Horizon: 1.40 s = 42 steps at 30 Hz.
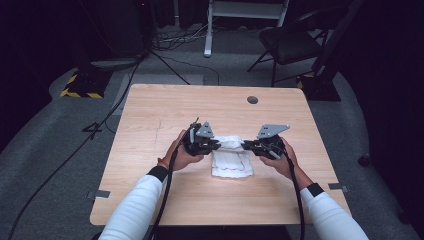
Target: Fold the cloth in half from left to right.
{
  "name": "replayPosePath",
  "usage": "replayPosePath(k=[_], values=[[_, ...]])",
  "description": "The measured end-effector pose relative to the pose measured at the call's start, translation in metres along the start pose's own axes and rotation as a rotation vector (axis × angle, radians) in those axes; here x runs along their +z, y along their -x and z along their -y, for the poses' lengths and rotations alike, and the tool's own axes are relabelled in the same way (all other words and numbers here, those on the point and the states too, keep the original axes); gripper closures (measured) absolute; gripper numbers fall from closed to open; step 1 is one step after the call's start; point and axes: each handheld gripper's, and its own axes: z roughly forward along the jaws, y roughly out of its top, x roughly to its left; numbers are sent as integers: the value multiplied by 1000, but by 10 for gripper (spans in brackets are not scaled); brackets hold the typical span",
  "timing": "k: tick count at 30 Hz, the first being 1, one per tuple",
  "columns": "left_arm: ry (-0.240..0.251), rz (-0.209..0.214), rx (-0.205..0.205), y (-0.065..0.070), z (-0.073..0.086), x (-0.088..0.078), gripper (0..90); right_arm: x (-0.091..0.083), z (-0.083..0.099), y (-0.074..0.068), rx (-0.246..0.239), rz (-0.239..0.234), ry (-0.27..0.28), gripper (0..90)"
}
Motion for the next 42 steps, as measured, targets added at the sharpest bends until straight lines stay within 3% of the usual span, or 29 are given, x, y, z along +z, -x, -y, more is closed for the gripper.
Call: replayPosePath(k=[6, 14, 22, 28, 36, 42], values=[[-15, 1, 0, 6, 12, -1, 806, -2, 10, -7, 4, -35, -15, 846], [-32, 44, 3, 18, 26, 5, 841, 2, 24, -14, 7, -59, -48, 843], [-57, 62, 28, 26, 28, 13, 866, 1, 33, -21, -13, -81, -64, 838], [-60, 72, 31, 30, 31, 13, 871, -2, 40, -27, -42, -82, -104, 811], [-91, 74, 58, 39, 36, 17, 870, -3, 50, -30, -35, -97, -136, 813], [-103, 87, 36, 38, 42, 21, 870, -2, 56, -33, -21, -104, -148, 796]])
